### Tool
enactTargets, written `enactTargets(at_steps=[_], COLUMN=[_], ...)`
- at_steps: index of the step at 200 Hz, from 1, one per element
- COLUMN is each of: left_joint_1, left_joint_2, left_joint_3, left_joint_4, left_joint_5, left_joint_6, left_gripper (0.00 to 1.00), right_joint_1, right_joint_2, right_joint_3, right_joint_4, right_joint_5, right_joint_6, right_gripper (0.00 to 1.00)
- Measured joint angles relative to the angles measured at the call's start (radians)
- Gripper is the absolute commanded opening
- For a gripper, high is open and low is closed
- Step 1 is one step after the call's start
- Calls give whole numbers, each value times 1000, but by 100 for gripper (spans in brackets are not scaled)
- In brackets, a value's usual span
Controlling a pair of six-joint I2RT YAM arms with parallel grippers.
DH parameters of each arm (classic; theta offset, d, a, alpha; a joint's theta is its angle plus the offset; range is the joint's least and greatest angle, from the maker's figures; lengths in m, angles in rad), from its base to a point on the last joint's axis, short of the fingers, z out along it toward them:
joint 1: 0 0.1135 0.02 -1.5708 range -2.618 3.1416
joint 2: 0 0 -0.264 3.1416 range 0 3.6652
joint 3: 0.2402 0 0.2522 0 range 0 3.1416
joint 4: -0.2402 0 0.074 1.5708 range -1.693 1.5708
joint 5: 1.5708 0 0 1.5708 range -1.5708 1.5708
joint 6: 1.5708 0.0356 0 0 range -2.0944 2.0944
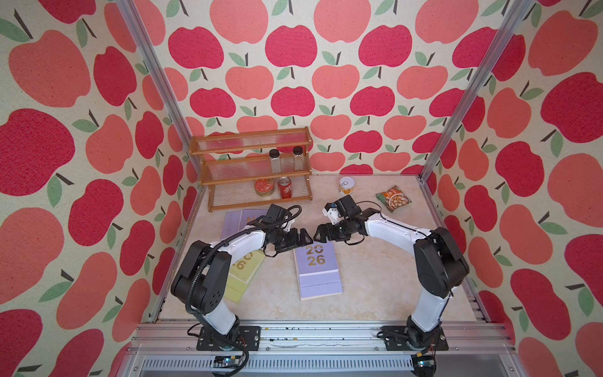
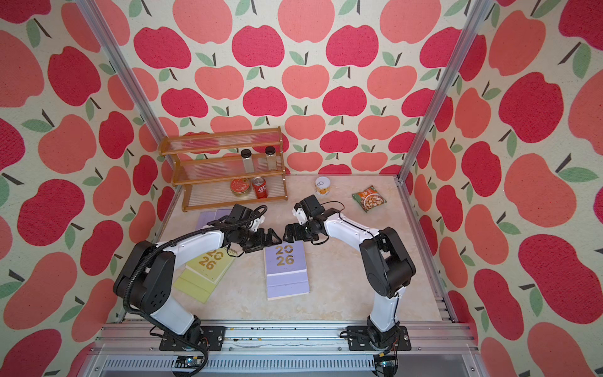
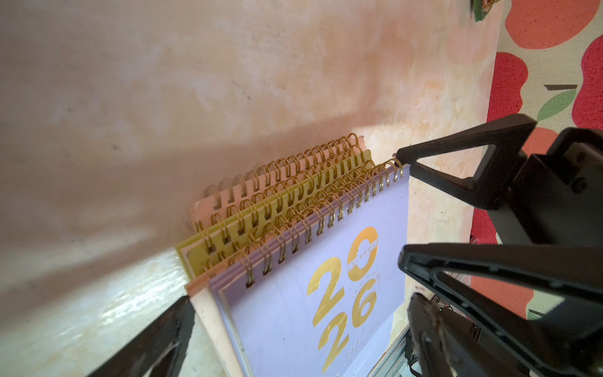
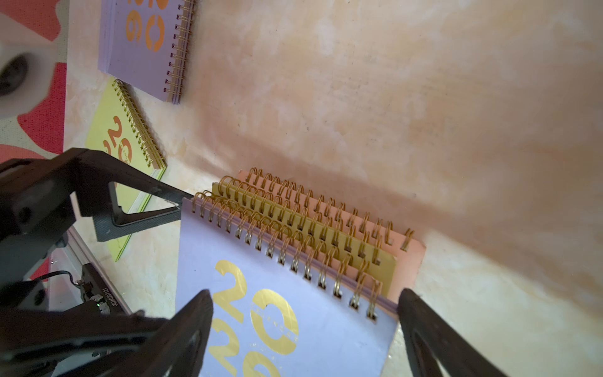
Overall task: Stack the calendars
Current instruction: Adjust the calendar at the calendar.
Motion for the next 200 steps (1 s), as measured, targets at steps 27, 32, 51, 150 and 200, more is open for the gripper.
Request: enactTargets(at_steps=[27, 32, 51, 150, 200], left_joint_1=[0, 1, 2, 6, 85], left_joint_2=[0, 0, 0, 0, -54], left_joint_3=[2, 2, 3, 16, 60], left_joint_4=[-1, 0, -1, -4, -58], left_joint_5=[1, 1, 1, -14, -91], left_joint_6=[0, 0, 0, 3, 58], left_gripper=[99, 100, 100, 100, 100], right_joint_1=[16, 18, 19, 11, -5], right_joint_2=[0, 0, 0, -21, -69], right_joint_3=[4, 4, 4, 3, 21], right_joint_4=[4, 3, 3, -5, -30], right_joint_5=[-6, -4, -4, 19, 74], right_joint_6=[-7, -8, -11, -11, -42], right_gripper=[91, 91, 91, 91, 92])
